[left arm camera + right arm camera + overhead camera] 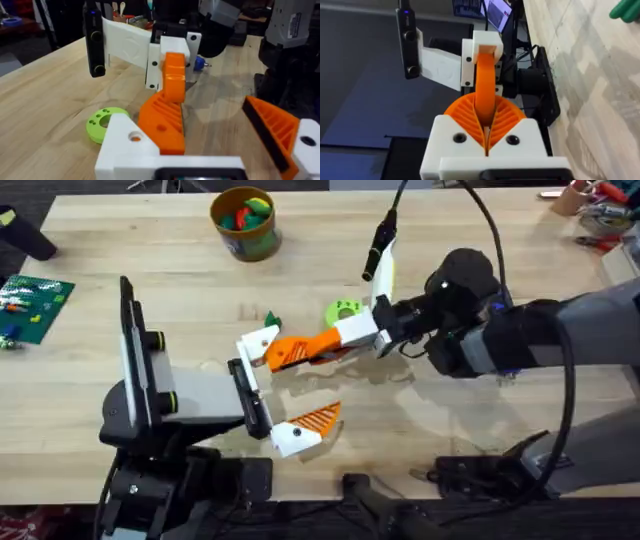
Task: Pick up the gripper from the table and insert it into the empty holder that is missing its gripper. Then pick up a screw, insert it into the mounting hole, and use the screwdriver to tighten it. Finally, clean up the table by picking up the vegetable and placing it into the bucket.
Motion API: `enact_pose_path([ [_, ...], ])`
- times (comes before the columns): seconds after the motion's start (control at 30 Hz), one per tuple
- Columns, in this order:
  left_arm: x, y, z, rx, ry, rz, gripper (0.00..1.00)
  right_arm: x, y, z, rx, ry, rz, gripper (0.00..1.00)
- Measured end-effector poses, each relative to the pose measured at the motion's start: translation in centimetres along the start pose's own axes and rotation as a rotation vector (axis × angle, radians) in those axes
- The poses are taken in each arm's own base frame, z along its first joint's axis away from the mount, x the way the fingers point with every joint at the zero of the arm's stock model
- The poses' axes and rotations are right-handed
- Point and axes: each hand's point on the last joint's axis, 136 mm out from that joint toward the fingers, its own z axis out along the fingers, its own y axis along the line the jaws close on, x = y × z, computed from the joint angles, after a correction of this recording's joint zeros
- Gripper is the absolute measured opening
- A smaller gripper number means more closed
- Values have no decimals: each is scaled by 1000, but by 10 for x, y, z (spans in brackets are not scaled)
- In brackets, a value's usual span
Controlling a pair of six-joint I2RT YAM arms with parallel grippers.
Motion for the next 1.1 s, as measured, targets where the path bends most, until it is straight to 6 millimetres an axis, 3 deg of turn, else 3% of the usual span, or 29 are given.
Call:
enact_pose_path([
  [1.1,0,1,0,-8,0,5,986,-14,-2,15,-2,-11,-20,20],
])
